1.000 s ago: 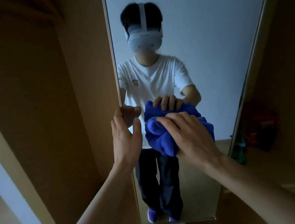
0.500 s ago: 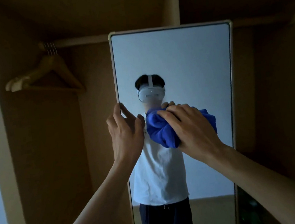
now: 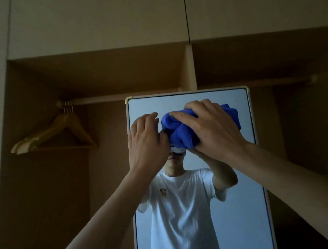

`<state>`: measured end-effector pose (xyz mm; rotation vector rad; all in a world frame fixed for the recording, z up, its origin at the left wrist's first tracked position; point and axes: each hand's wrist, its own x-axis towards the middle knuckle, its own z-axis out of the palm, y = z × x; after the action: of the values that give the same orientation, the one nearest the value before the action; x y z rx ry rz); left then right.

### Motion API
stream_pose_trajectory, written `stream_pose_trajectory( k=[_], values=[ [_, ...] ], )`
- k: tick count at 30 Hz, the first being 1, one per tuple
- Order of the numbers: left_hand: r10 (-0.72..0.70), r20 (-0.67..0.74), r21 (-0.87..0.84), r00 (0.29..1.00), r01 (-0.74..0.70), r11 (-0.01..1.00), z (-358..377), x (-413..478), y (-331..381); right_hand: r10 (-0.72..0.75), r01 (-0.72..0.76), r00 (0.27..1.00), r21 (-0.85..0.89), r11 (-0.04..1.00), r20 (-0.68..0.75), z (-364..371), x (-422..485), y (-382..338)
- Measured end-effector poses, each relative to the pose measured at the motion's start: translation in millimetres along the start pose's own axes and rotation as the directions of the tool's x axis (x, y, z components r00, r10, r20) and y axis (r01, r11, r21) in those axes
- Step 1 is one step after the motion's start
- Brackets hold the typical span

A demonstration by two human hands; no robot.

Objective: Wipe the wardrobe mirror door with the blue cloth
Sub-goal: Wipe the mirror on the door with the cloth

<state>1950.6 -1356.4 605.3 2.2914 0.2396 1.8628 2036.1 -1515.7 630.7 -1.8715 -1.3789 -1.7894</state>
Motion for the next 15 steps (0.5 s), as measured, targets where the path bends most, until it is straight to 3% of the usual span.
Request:
stream_pose_trajectory(
  k=[7, 15],
  values=[
    [0.158, 0.024, 0.096, 0.987, -0.16, 0.983, -11.1, 64.2, 9.1, -0.022, 0.019, 0.999, -0.089, 0.996, -0.034, -4.2, 52.3, 20.8],
    [0.163, 0.17, 0.135, 0.972, -0.187, 0.973, -4.9, 93.1, 7.6, 0.04, -0.044, 0.998, -0.085, 0.995, -0.046, 12.5, 67.5, 26.6]
  ],
)
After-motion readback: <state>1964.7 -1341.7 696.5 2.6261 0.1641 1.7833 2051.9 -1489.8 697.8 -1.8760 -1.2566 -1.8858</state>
